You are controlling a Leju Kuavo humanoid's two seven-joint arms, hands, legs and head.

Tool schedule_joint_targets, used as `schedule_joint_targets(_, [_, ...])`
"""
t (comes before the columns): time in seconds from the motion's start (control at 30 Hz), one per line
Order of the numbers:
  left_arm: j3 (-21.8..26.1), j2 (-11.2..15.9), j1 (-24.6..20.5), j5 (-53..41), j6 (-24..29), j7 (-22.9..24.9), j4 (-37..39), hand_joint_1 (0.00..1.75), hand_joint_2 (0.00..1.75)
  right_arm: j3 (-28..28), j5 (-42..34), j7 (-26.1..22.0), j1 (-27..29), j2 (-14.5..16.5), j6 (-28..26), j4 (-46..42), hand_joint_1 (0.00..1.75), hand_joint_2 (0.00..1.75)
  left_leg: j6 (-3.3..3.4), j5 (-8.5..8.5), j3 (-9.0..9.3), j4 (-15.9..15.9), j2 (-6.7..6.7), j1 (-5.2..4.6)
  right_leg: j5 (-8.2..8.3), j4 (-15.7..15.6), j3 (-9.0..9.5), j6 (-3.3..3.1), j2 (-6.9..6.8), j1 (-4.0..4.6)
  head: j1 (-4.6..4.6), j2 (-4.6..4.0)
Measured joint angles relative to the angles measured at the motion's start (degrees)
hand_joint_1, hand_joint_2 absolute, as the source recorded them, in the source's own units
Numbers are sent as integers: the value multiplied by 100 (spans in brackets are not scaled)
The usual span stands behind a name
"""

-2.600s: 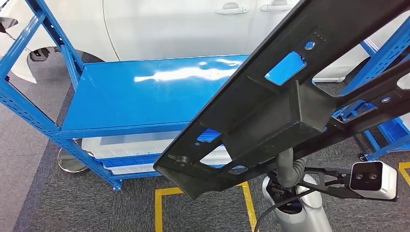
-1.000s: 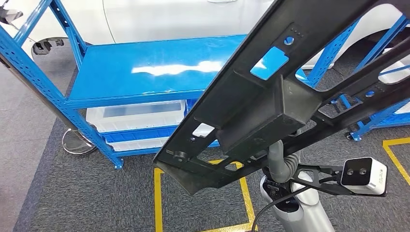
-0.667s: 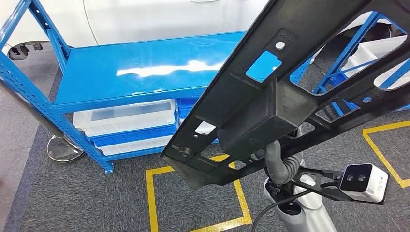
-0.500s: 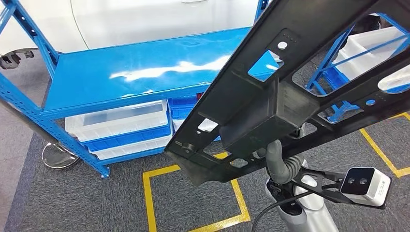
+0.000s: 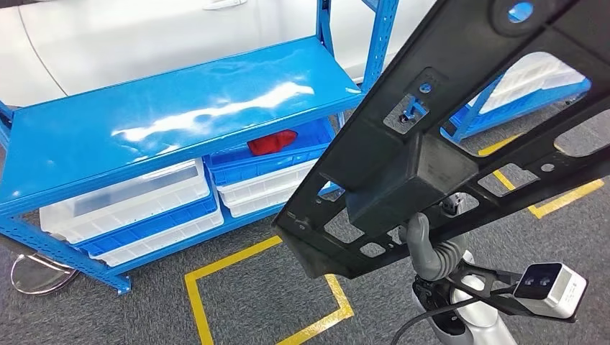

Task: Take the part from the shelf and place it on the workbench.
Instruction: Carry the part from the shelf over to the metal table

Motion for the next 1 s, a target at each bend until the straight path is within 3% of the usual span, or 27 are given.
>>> schedule_joint_targets(0.07, [-57,-34,-16,-19,82,85,0,0,175,8,2,-27,62,-58,30,-6,175,175,46,35,13,-48,125,-4,24,3,-39,77,80,-30,0,0])
schedule_joint_targets(0.13, [-88,-66,-17,-13,128,107,0,0,175,36,-27,-33,3,-101,64,14,175,175,117,84,30,-107,272,18,-129,230,-163,127,-130,-17,36,0])
schedule_joint_targets(0.2, [-107,-90,-4,0,136,80,0,0,175,102,-57,-22,-118,-115,76,70,175,175,154,104,17,-124,415,17,-492,901,-483,170,-446,-19,74,0])
schedule_joint_targets(0.27, [-114,-110,5,33,136,27,1,0,175,196,-78,-16,-213,-116,87,160,175,175,155,103,-6,-110,550,10,-725,1547,-777,215,-551,-54,80,0])
schedule_joint_targets(0.3, [-114,-121,4,58,133,-19,1,0,175,250,-87,-19,-254,-116,95,212,175,175,151,100,-11,-103,615,10,-687,1589,-782,230,-574,-73,81,0])
schedule_joint_targets(0.33, [-114,-134,1,86,125,-69,0,0,175,299,-91,-25,-299,-116,105,258,175,175,143,95,-13,-95,675,10,-552,1389,-665,237,-608,-88,82,0])
schedule_joint_targets(0.37, [-113,-150,-2,110,109,-122,-1,0,175,346,-93,-34,-351,-116,114,297,175,175,129,86,-10,-85,730,10,-360,999,-448,235,-674,-97,82,0])
schedule_joint_targets(0.43, [-112,-172,-4,137,64,-228,-1,0,175,432,-106,-67,-462,-115,134,355,175,175,82,66,-1,-66,823,-6,-125,247,-51,180,-904,-66,79,0])
schedule_joint_targets(0.5, [-109,-176,-11,151,33,-318,-1,0,175,513,-146,-126,-572,-113,163,414,175,175,12,58,11,-65,906,-27,-98,-3,51,105,-991,-17,73,0])
schedule_joint_targets(0.57, [-104,-179,-30,171,27,-383,-1,0,175,580,-208,-203,-673,-110,208,477,175,175,-64,52,26,-78,983,-23,-58,-27,30,38,-863,-17,70,0])
schedule_joint_targets(0.63, [-86,-170,-40,191,47,-432,-1,0,175,634,-278,-269,-764,-100,250,526,175,175,-120,-96,-28,93,843,-2,-13,-83,41,-40,-745,-43,58,0])
schedule_joint_targets(0.73, [-16,-134,-25,266,145,-504,-1,0,175,703,-435,-372,-791,-87,410,564,175,175,-144,-652,-479,1130,481,15,23,-109,36,-103,-562,-40,21,0])
schedule_joint_targets(0.77, [14,-119,-17,301,175,-535,-1,0,175,712,-482,-409,-731,-98,508,556,175,175,-144,-761,-632,1455,441,14,25,-103,32,-106,-491,-30,15,0])
schedule_joint_targets(0.8, [44,-102,-4,335,200,-569,0,0,175,703,-511,-436,-641,-115,648,537,175,175,-137,-762,-705,1602,424,14,25,-94,30,-107,-418,-20,14,0])
schedule_joint_targets(0.83, [73,-89,12,359,220,-597,0,0,175,667,-516,-452,-532,-129,830,509,175,175,-124,-634,-660,1490,414,14,23,-80,30,-105,-341,-14,14,0])
schedule_joint_targets(0.87, [101,-75,24,377,237,-617,1,0,175,611,-503,-460,-427,-138,1028,480,175,175,-105,-421,-513,1160,372,14,19,-64,31,-101,-264,-10,14,0])
schedule_joint_targets(0.93, [153,-39,47,391,276,-639,2,0,175,479,-457,-467,-276,-134,1357,443,175,175,-55,-61,-165,353,95,24,12,-26,10,-75,-118,-12,15,0])
schedule_joint_targets(1.0, [182,-12,45,386,315,-638,3,0,175,405,-421,-467,-223,-111,1446,435,175,175,-21,23,-21,-8,-106,18,28,-5,-45,-10,18,-34,13,0])
